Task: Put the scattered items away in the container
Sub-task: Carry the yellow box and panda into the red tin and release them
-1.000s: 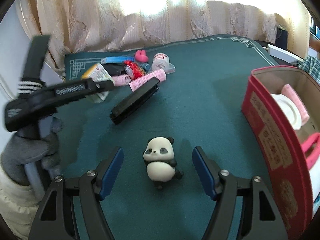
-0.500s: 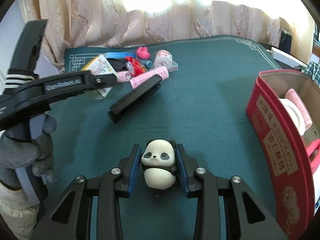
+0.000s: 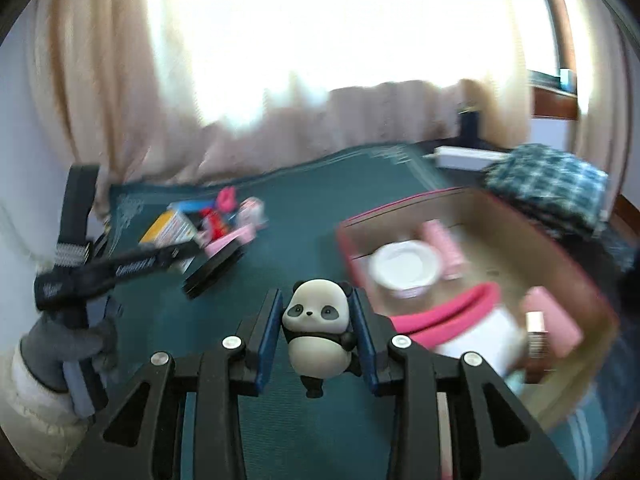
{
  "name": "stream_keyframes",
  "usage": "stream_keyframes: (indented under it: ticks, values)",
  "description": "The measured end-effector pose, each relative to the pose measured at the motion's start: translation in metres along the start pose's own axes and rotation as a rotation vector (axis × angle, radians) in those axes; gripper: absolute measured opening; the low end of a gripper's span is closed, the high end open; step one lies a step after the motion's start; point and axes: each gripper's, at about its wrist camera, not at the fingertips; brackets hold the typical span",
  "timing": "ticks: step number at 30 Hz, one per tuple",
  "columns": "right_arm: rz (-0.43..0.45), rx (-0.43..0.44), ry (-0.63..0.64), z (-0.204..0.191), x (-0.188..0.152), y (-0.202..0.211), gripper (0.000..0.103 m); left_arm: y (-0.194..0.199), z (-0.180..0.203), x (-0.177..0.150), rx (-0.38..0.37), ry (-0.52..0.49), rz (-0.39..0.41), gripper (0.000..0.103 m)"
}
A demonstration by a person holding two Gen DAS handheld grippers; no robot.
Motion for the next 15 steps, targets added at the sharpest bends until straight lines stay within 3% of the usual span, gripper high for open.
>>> stream_keyframes:
  ticks: [15]
  values:
    - [0.031,-0.124,-0.081,0.070,-0.007,0.019,0.038,0.009,0.109,0.005,-0.181,-0.095,-0.003,0.045]
Point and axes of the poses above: each gripper's, at about its wrist camera, not at the fingertips, and y roughly against the way its jaws point, z to its right, x to its top, and after that the axes turned 13 degrees about z, right-handed
